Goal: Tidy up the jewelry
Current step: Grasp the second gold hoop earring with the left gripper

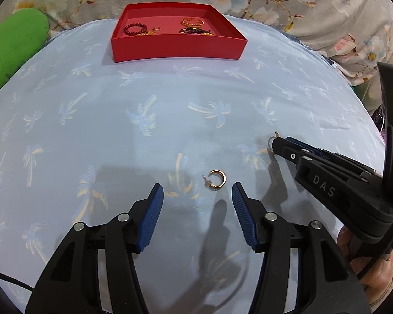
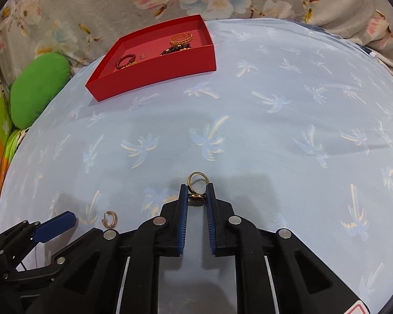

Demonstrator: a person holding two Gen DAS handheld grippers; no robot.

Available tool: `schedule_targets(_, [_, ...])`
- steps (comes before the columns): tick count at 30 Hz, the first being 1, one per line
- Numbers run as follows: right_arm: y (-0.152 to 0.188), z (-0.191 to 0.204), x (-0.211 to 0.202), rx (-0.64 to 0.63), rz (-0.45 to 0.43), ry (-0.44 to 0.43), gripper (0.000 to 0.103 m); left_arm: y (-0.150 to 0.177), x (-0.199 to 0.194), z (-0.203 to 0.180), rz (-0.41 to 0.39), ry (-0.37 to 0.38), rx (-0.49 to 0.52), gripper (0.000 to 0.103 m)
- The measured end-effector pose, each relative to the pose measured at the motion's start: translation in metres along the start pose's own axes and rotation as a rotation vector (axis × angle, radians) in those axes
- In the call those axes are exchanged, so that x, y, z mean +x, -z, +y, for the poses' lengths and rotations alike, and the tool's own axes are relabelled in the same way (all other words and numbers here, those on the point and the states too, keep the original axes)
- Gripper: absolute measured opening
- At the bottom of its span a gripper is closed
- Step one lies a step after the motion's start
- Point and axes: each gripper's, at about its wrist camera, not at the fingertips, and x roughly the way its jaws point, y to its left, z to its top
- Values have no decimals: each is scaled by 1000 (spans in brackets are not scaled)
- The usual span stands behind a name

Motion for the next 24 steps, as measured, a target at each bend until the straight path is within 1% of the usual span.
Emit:
schedule_targets(6, [2,-3,-7,7,-11,-6,13,-3,9,-7,-2,-16,15,51])
schedule_targets(9, [3,-3,-9,8,-12,-12,13,-4,11,-10,-9,-27,23,46])
schedule_targets(12, [3,-2,-10,7,-13,-15,13,-5,12,-12,-15,-42,29,36])
schedule_targets(13, [3,-3,-10,8,-12,-16,13,-5,12,-12,-15,-42,29,32])
schedule_targets(15, [3,-4,-10,10,-13,-18,13,-5,12,-12,-14,-40,33,28])
schedule_targets(17, [3,-4,-10,13,-12,-20,13,-4,12,-13,-13,-41,39,19])
schedule_targets(18, [3,-4,-10,13,-13,-20,13,-4,12,-13,-12,-40,40,17])
schedule_targets(24, [4,-1,-15,9,-22,-23,13,-1,9,-13,-9,-36,47,17])
